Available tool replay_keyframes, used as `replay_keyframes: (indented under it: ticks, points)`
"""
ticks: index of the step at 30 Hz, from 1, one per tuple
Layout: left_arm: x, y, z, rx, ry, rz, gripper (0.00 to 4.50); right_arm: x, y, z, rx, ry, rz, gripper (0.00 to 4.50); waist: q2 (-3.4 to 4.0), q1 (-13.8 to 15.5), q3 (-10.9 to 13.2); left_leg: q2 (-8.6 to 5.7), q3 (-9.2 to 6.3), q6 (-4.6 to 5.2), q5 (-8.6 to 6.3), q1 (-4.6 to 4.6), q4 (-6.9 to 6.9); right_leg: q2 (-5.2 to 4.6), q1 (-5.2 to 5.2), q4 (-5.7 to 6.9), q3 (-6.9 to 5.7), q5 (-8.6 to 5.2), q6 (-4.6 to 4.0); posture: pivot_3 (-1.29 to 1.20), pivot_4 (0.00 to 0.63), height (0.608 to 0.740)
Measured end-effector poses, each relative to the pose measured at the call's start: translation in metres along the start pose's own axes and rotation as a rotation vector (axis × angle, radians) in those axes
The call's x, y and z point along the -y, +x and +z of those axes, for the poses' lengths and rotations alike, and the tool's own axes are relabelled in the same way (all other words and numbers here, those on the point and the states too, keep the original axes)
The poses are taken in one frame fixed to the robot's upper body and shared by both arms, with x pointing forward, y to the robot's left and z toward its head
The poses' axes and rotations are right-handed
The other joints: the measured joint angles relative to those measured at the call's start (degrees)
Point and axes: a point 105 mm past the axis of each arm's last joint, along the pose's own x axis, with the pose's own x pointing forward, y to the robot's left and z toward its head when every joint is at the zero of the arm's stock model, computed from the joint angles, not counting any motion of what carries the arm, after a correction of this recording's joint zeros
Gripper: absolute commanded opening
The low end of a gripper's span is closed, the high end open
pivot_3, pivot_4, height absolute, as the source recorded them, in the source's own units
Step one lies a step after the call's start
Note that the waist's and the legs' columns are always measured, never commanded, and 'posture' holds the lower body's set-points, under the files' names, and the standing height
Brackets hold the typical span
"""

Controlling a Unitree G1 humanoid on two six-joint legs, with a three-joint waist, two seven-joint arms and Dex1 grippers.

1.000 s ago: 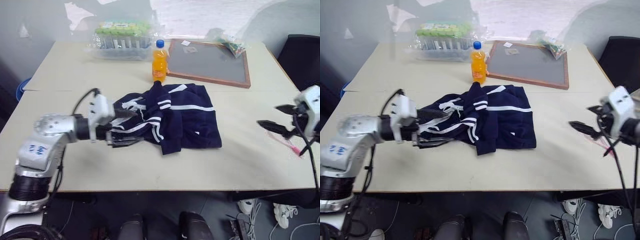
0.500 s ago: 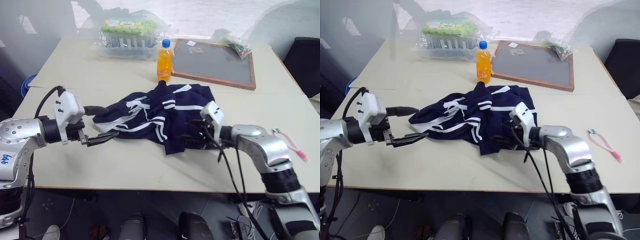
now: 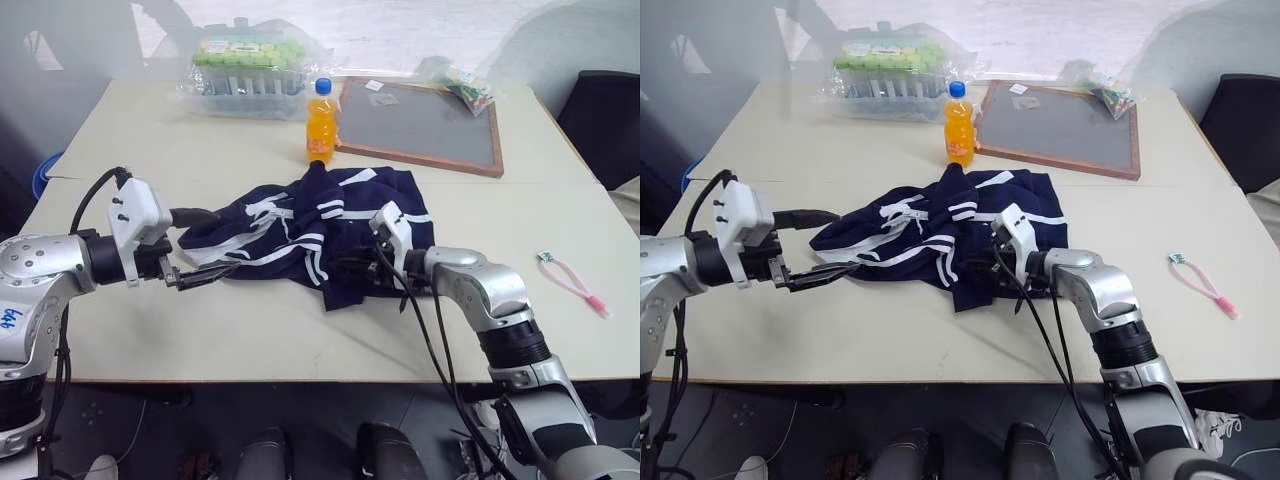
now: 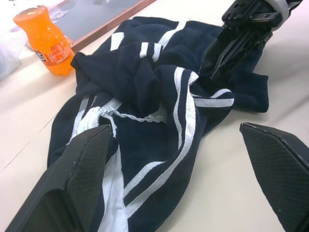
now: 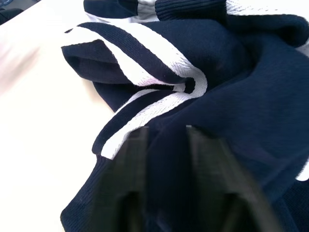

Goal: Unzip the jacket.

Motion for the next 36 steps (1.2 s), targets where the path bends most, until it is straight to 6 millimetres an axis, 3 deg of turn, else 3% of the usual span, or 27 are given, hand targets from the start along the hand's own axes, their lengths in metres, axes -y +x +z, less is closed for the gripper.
replay_keyframes:
  ticks: [1,12,15,19,24,32,36]
  points:
    - [0.0,0.001,0.001,0.003,0.005,-0.003,4.5,0.0,0.0,0.0,0.001,-0.003,0.002,0.06,0.0,0.0,0.0,0.0,0.0,0.0,0.0,0.0,0.0,0.0,0.0,0.0,0.0,0.0,0.0,0.0,0.15,0.74]
    - [-0.003,0.01,0.008,0.025,0.019,-0.024,4.5,0.001,-0.015,-0.005,-0.023,-0.072,-0.027,0.06,0.0,0.1,0.0,-0.01,0.03,0.0,0.0,0.0,0.0,0.0,-0.02,-0.01,0.02,0.0,0.0,0.0,0.15,0.74]
    - [-0.002,0.011,0.008,0.027,0.022,-0.03,4.5,0.008,-0.026,0.002,-0.004,-0.046,-0.079,0.64,0.0,0.1,0.0,0.0,0.03,0.0,0.0,-0.01,0.0,0.0,-0.02,0.0,0.02,0.0,0.0,0.0,0.15,0.74]
    - [-0.002,0.013,0.005,0.03,0.01,-0.036,4.5,0.011,-0.047,0.02,0.035,-0.023,-0.122,2.02,-0.02,0.2,0.0,0.0,0.03,0.0,0.0,0.0,0.0,0.0,-0.02,0.0,0.02,0.0,0.0,0.0,0.15,0.74]
    - [-0.003,0.017,0.007,0.047,0.01,-0.046,4.5,0.016,-0.046,0.015,0.027,0.025,-0.146,3.75,-0.02,0.1,0.0,0.01,0.07,0.0,0.0,0.0,-0.02,0.0,-0.03,0.0,0.03,0.0,0.0,0.0,0.15,0.74]
    - [0.0,0.021,0.009,0.051,0.017,-0.069,4.5,0.009,-0.013,-0.007,0.009,0.198,-0.08,3.75,-0.02,0.0,0.0,0.0,0.08,0.0,0.0,0.0,-0.02,0.0,-0.06,0.01,0.04,0.0,0.0,0.0,0.15,0.74]
    - [0.0,0.021,0.009,0.052,0.017,-0.07,4.5,0.008,-0.001,-0.004,0.025,0.232,-0.071,2.84,-0.02,-0.1,0.0,0.0,0.08,0.0,0.0,-0.01,-0.02,0.0,-0.07,0.02,0.04,0.0,0.0,0.0,0.15,0.74]
